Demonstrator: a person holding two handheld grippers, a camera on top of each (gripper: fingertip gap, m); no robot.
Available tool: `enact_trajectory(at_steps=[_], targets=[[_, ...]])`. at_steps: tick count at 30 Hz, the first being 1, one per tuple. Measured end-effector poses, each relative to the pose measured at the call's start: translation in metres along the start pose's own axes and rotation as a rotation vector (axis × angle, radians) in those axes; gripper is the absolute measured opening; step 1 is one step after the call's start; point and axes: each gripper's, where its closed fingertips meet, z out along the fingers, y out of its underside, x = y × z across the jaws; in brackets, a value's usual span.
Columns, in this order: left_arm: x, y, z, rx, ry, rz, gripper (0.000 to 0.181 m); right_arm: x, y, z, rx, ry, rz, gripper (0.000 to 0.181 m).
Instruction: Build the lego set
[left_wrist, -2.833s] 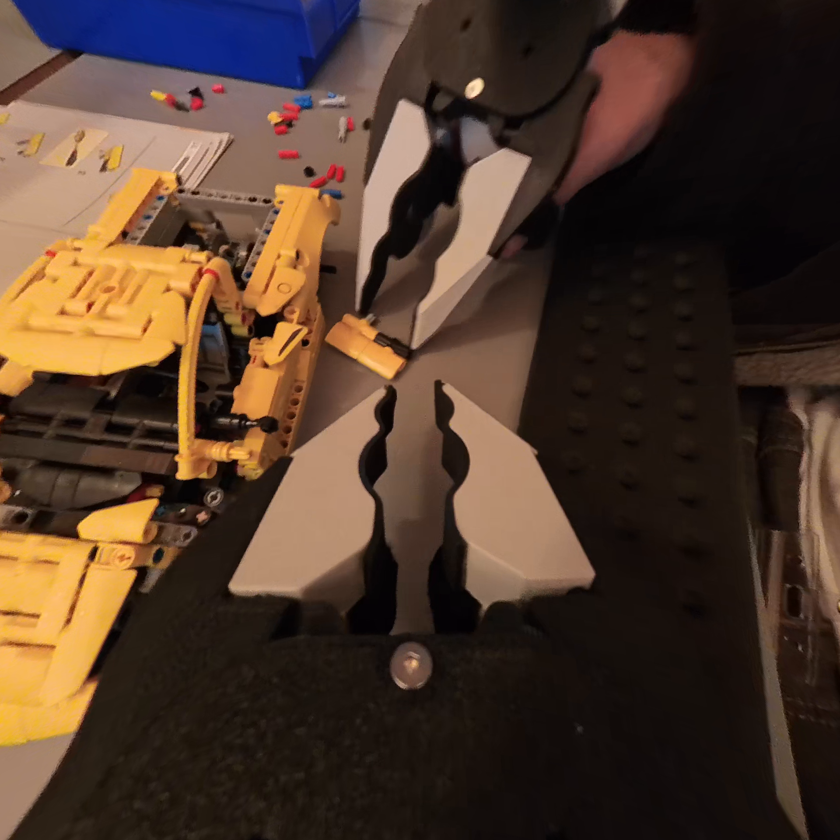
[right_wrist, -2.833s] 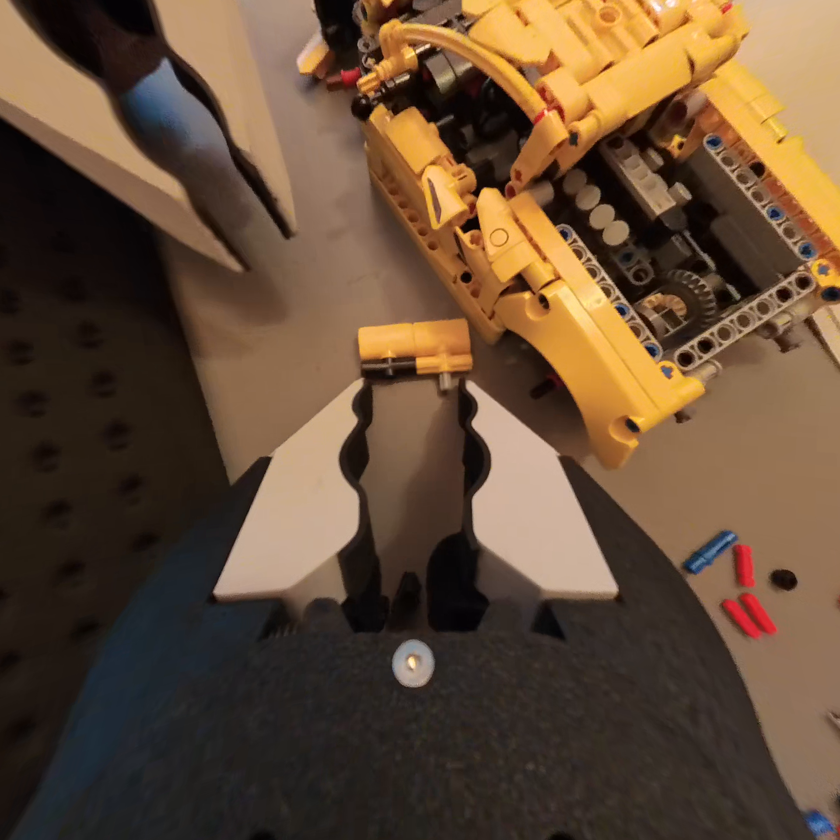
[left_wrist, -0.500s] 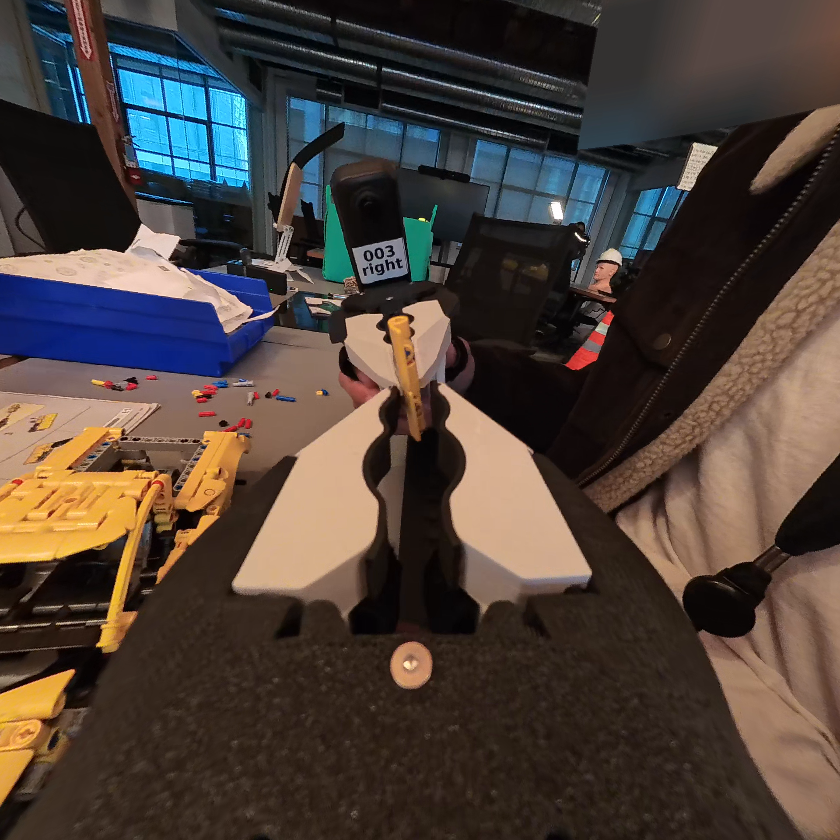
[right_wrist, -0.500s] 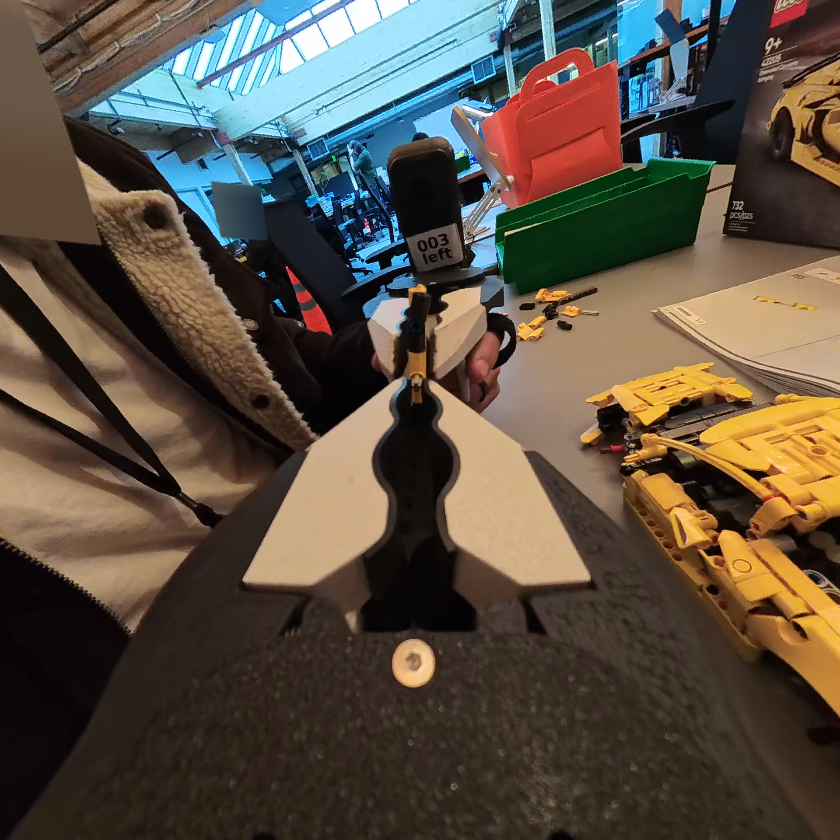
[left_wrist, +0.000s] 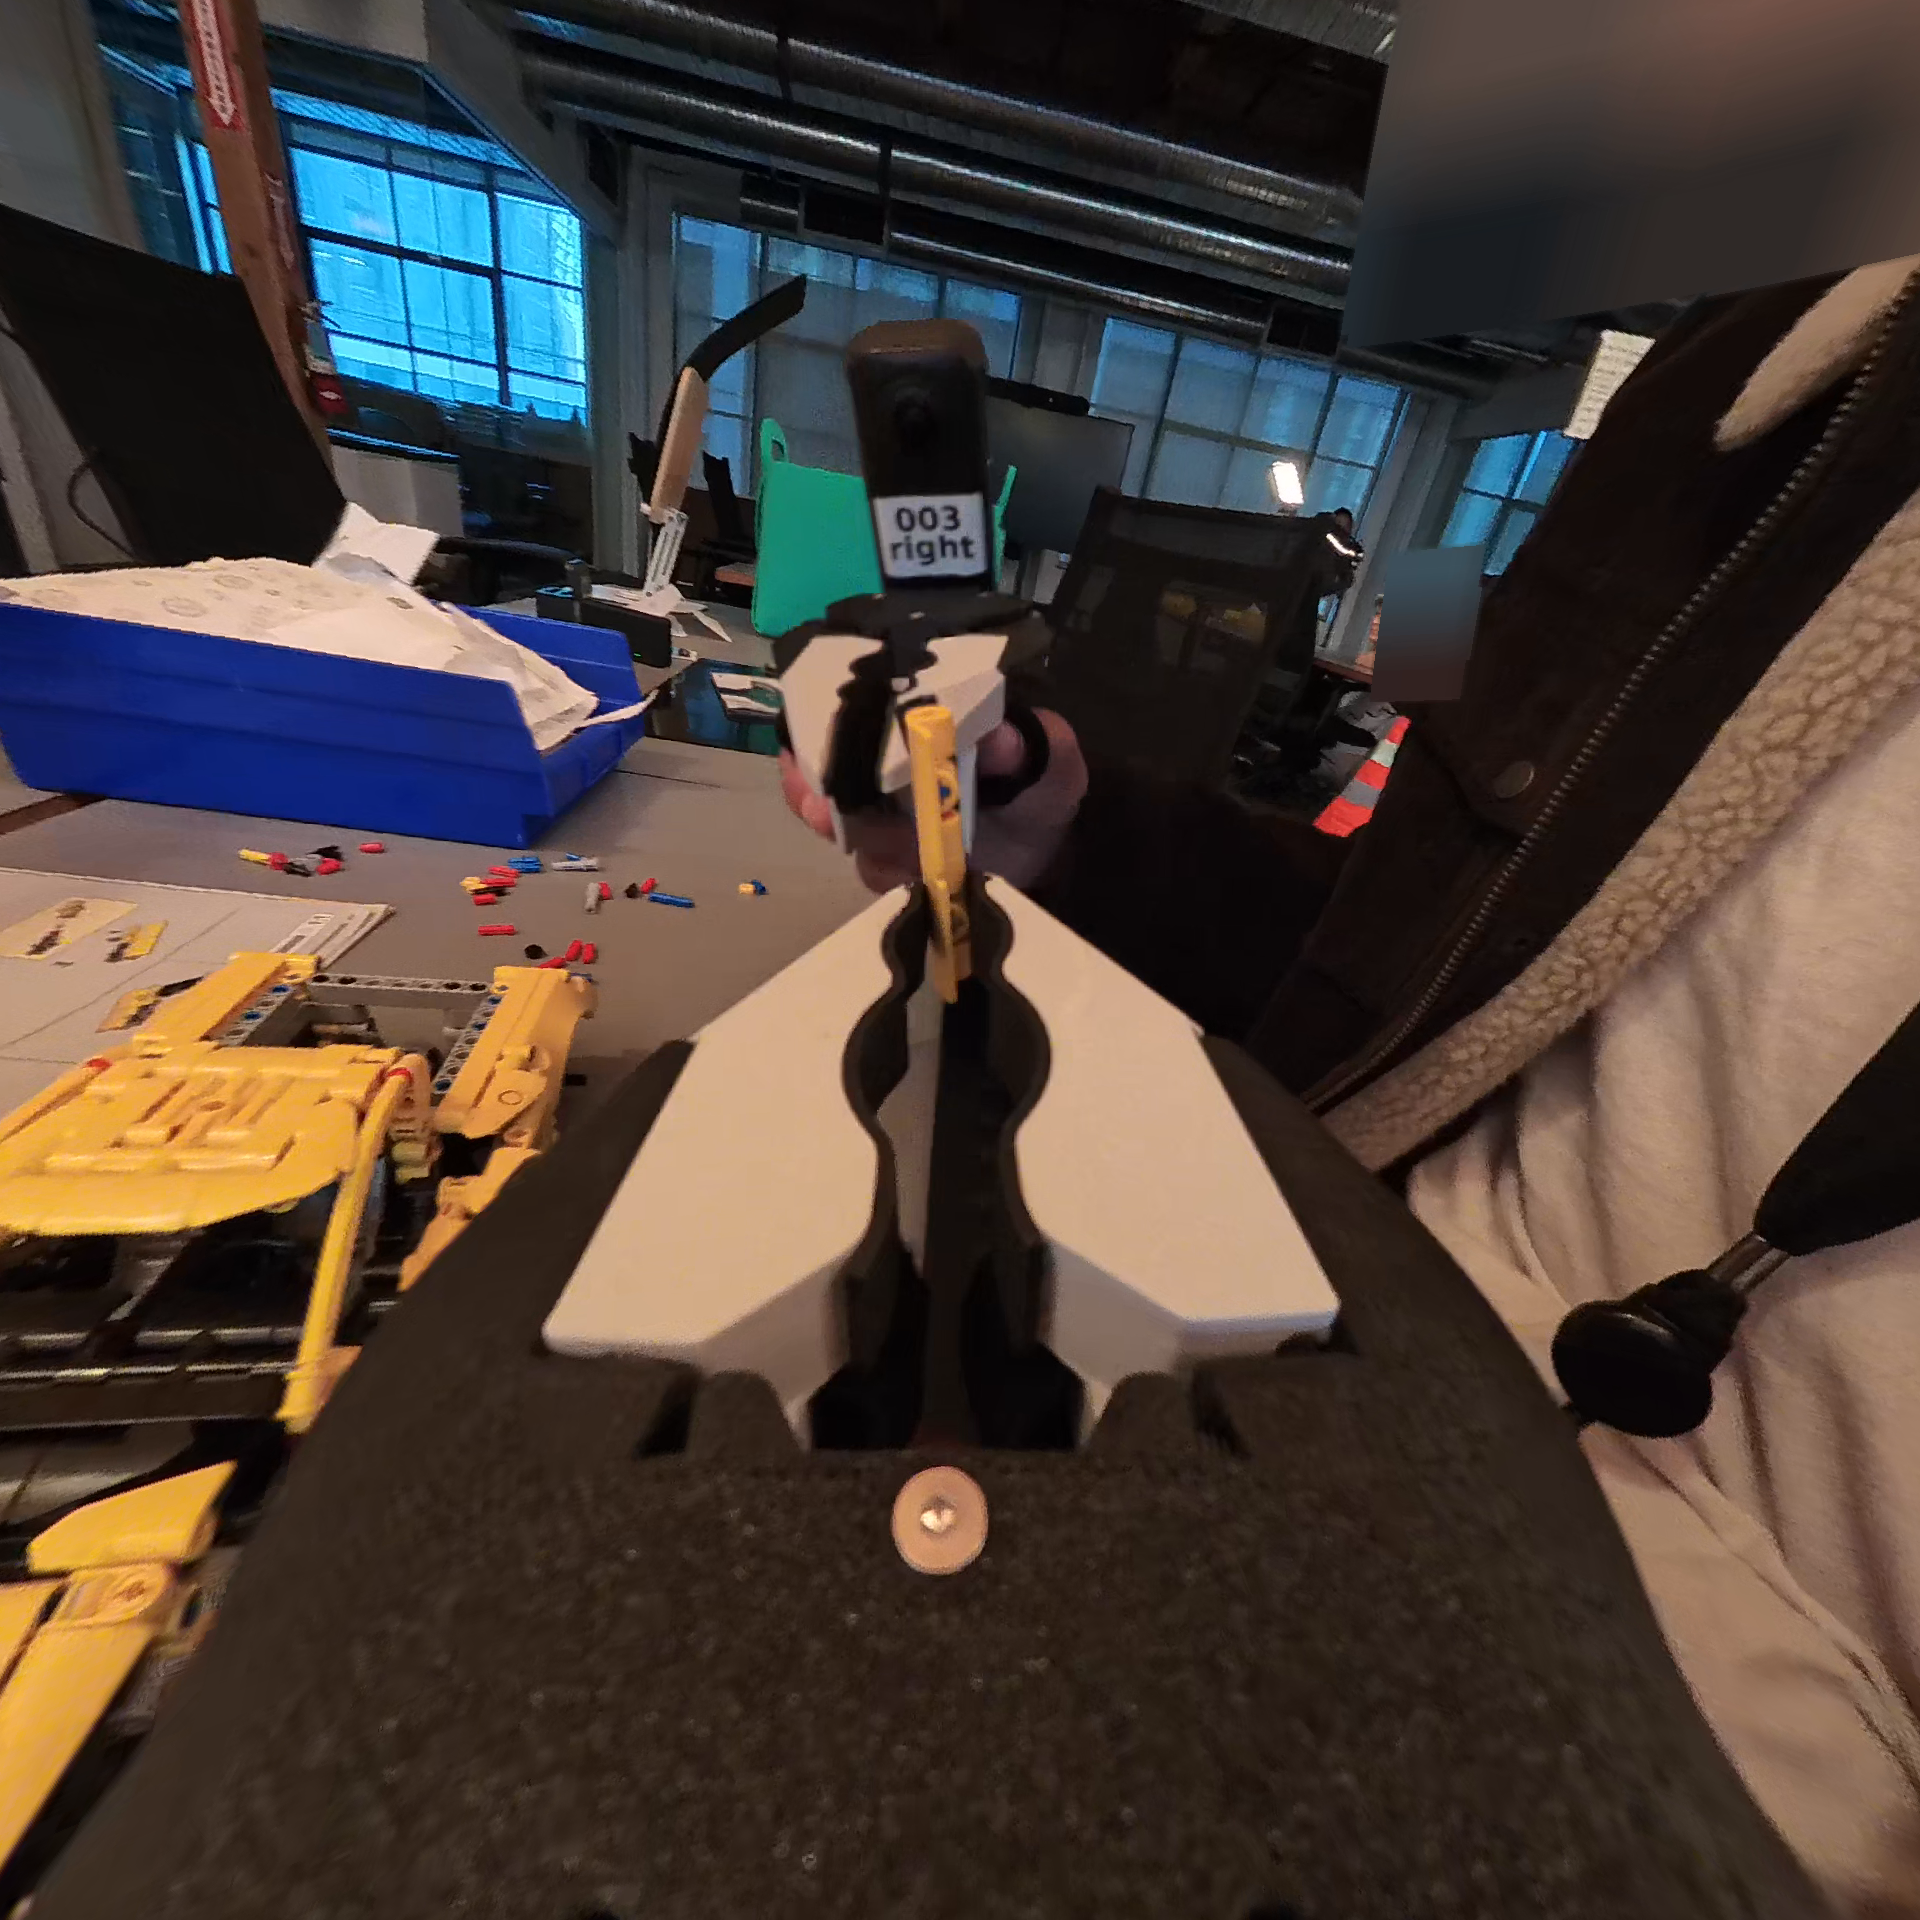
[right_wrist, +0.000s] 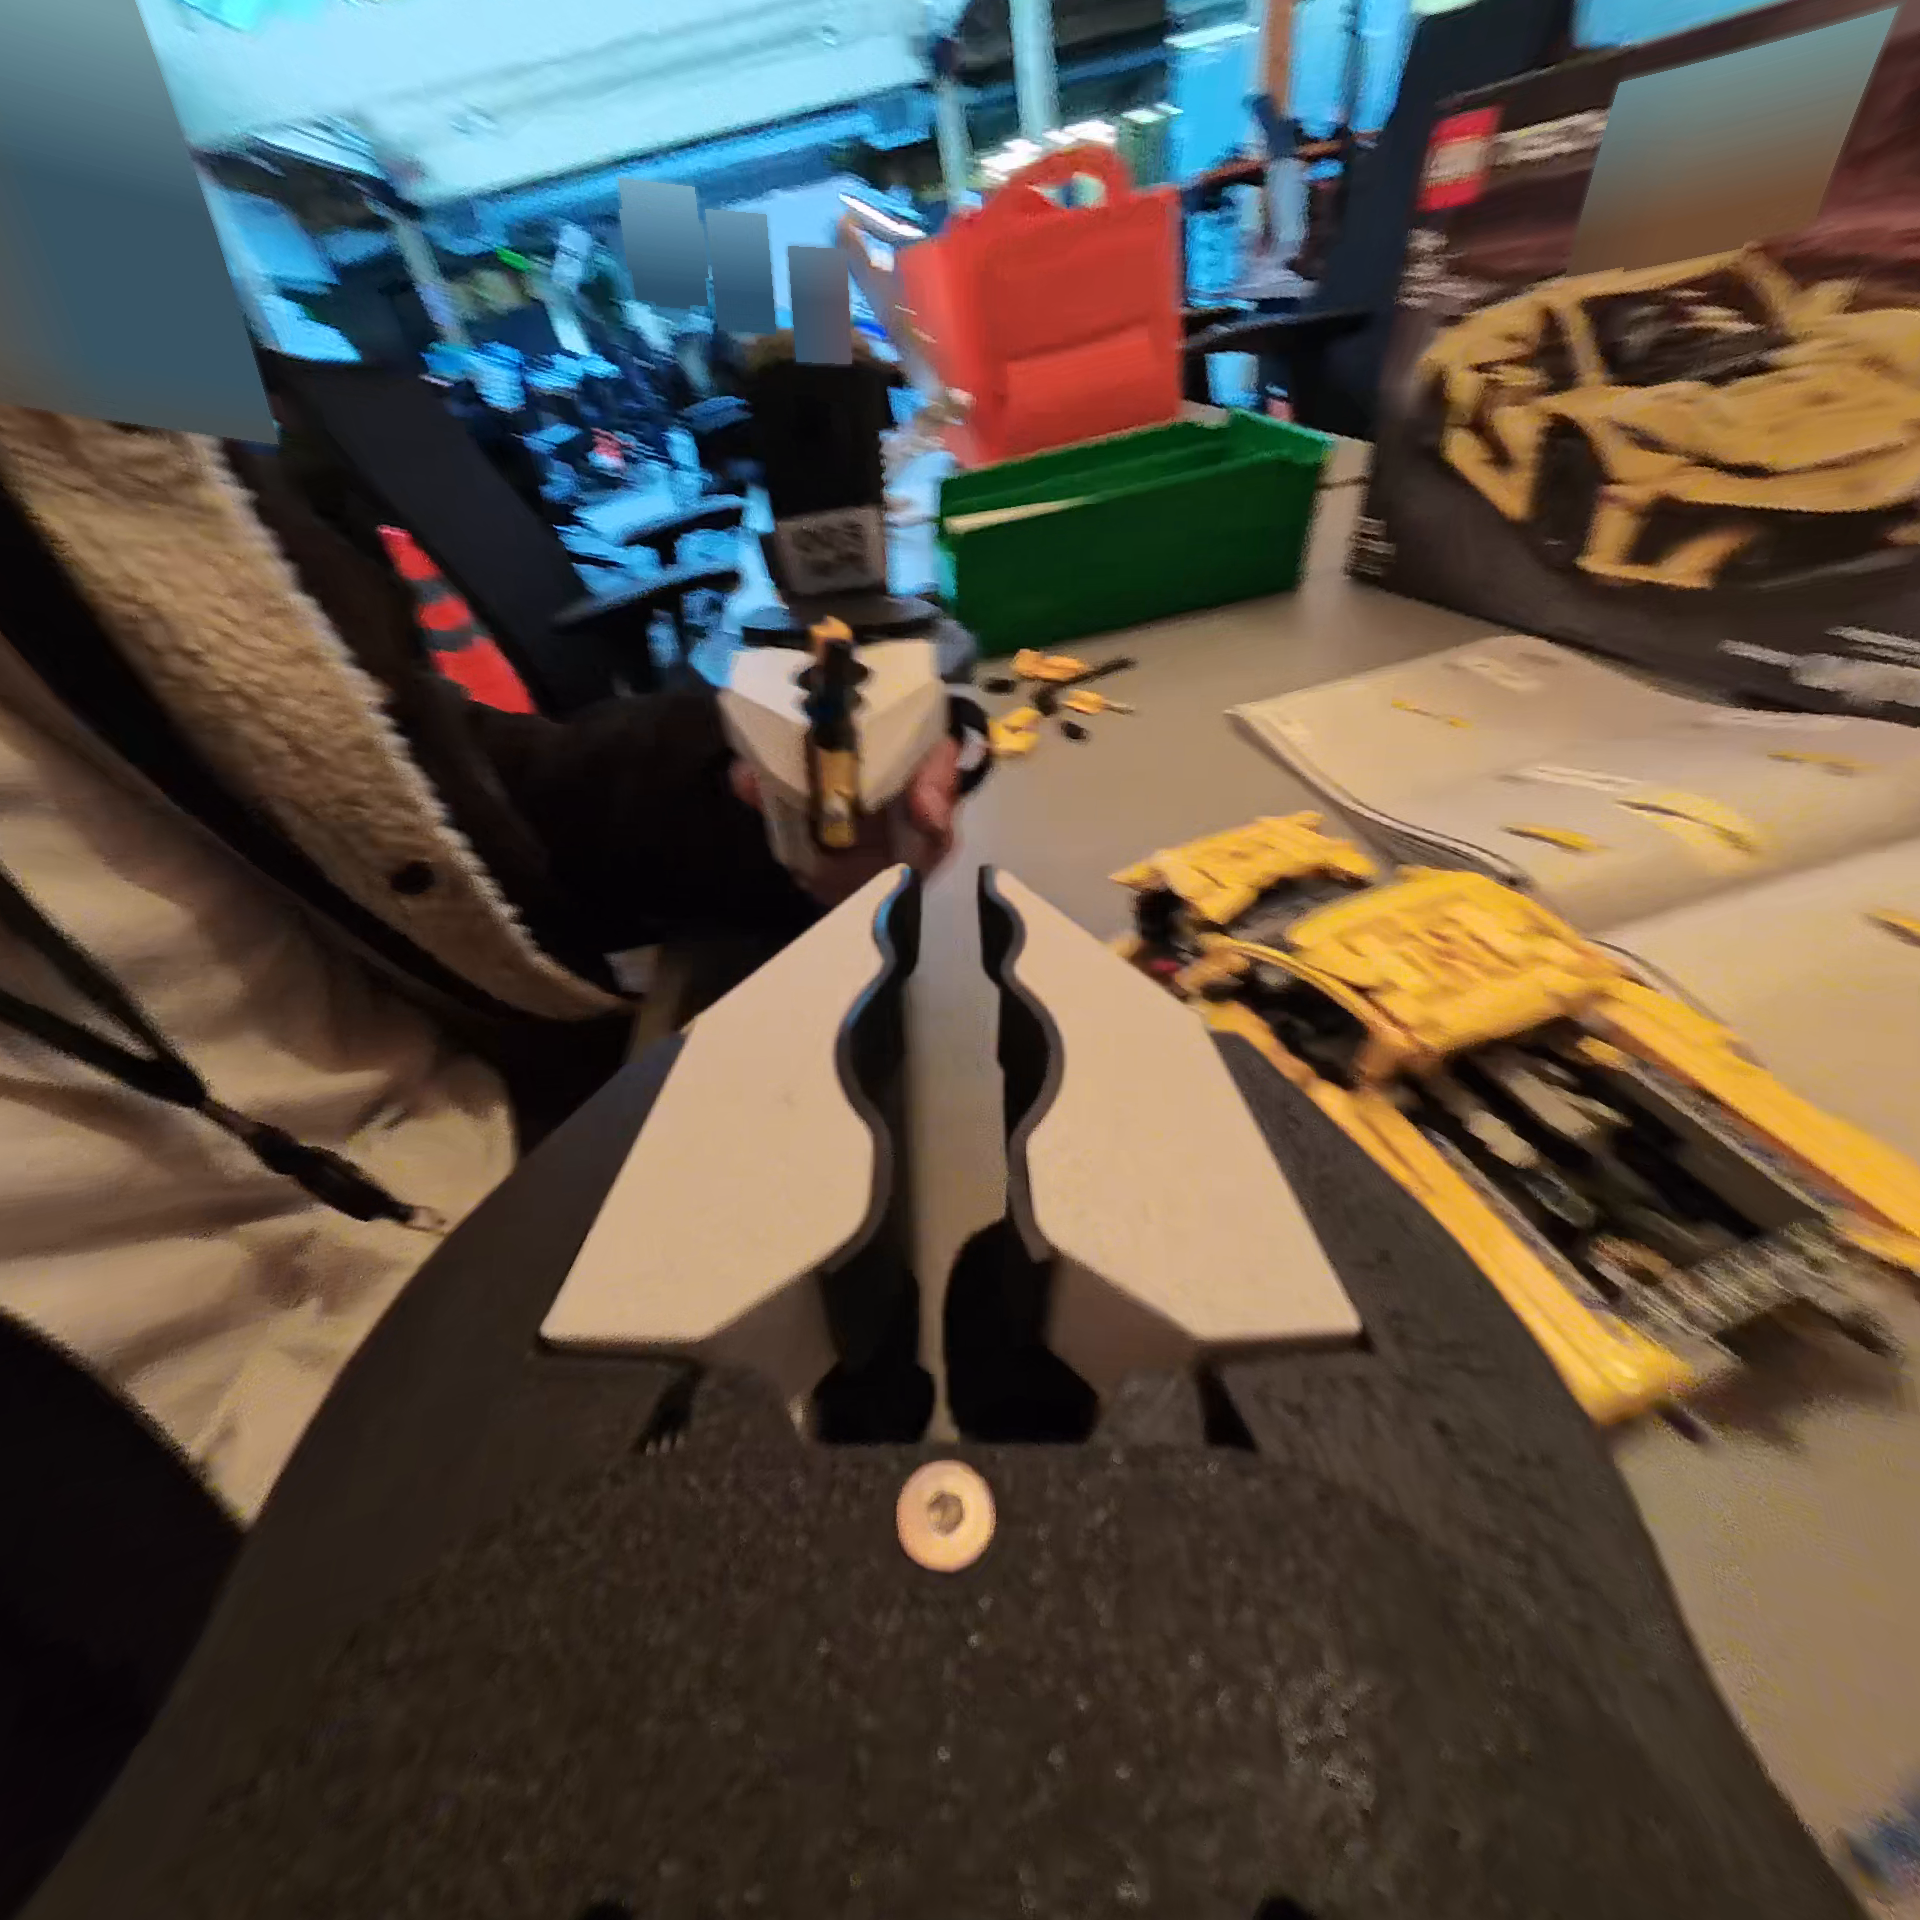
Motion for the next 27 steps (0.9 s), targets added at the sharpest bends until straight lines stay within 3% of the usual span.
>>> enact_trajectory(at_steps=[4,8,12,20,25,27], targets=[[-0.019,-0.004,-0.008,0.019,-0.086,-0.016,0.007,0.045,0.007,-0.036,-0.072,0.258,-0.047,0.017],[-0.044,-0.006,-0.020,0.036,-0.197,-0.054,0.007,0.067,0.025,-0.057,-0.192,0.380,-0.057,0.026],[-0.053,0.000,-0.023,0.012,-0.217,-0.085,0.007,0.082,0.045,-0.071,-0.361,0.488,-0.067,0.027],[-0.047,-0.001,-0.022,0.014,-0.191,-0.067,0.007,0.079,0.084,-0.091,-0.669,0.532,0.040,0.025],[-0.042,-0.003,-0.020,0.020,-0.165,-0.063,0.007,0.052,0.133,-0.107,-0.940,0.431,0.194,0.023],[-0.040,-0.001,-0.018,0.012,-0.158,-0.056,0.007,0.051,0.138,-0.100,-0.939,0.410,0.199,0.020]])
